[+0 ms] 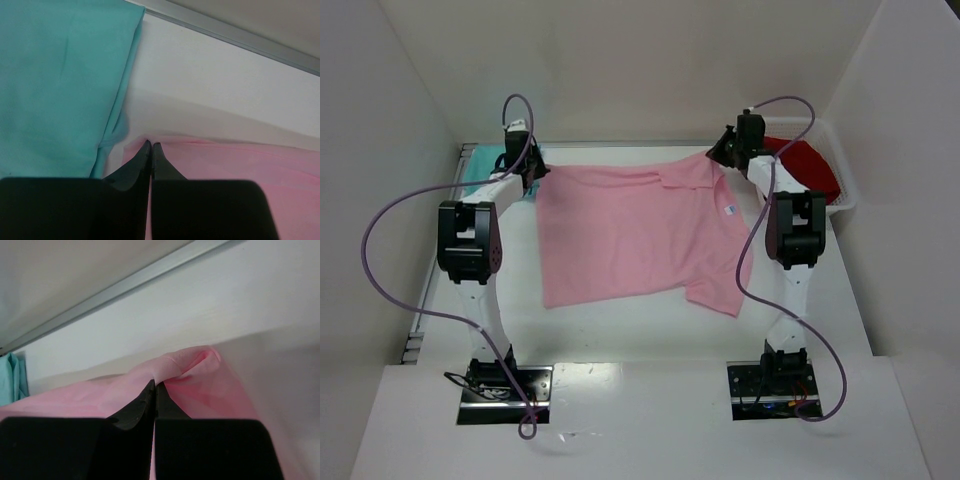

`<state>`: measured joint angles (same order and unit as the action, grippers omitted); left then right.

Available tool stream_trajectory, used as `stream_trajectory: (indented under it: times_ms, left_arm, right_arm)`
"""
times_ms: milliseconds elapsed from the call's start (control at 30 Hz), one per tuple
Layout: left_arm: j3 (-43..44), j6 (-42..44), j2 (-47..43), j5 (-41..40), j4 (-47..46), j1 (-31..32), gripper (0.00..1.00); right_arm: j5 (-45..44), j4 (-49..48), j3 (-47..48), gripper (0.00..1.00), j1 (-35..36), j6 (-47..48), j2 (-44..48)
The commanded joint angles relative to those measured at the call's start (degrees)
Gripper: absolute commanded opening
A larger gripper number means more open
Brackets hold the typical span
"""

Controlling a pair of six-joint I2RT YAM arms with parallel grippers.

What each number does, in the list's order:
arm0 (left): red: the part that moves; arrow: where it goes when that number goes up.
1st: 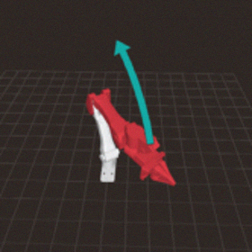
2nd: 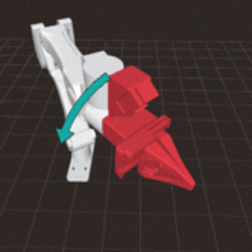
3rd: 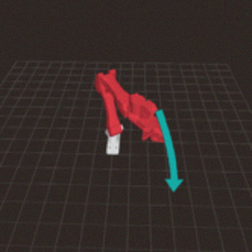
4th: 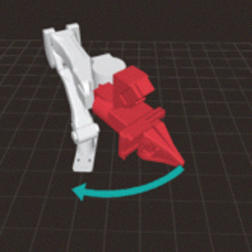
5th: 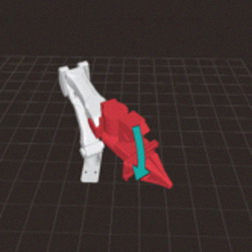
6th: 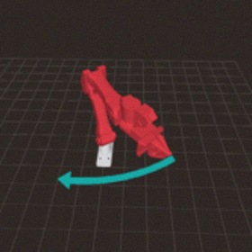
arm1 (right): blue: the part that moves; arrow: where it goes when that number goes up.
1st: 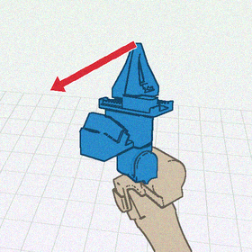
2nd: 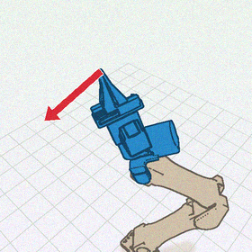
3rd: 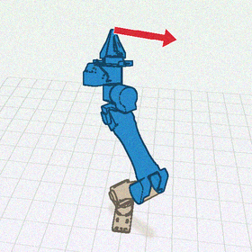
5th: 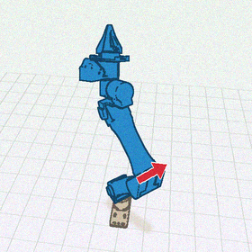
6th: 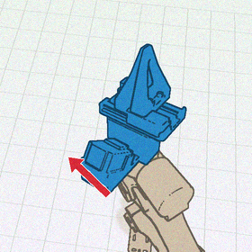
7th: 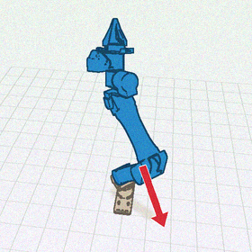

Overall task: Fold and stack the t-shirts
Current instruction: Fold the flattened tshirt in 1/3 of the way

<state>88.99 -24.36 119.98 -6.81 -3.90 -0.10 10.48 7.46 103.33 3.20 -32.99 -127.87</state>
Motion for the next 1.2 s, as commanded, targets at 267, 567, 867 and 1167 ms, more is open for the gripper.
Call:
stream_trajectory:
  times_ms: [267, 567, 867, 1167]
  left_arm:
    - [10.5, 1.1, 5.7, -0.5, -0.3, -0.3, 0.0]
    - [11.6, 1.1, 7.4, -0.5, 0.2, -0.9, 0.0]
    - [12.1, 1.1, 7.9, 0.7, 0.2, -0.9, 0.0]
    - [11.6, 1.1, 7.9, 1.2, 0.2, -0.9, 0.0]
  right_arm:
    - [1.1, 2.6, 14.7, 0.07, -0.6, -0.9, -12.7]
    - [2.8, 5.5, 19.9, 0.34, -0.6, 0.1, -16.5]
    - [5.6, 5.5, 14.4, 0.48, -0.6, 0.6, -12.4]
    - [5.6, 2.9, 3.4, 0.49, 0.0, 1.7, -6.1]
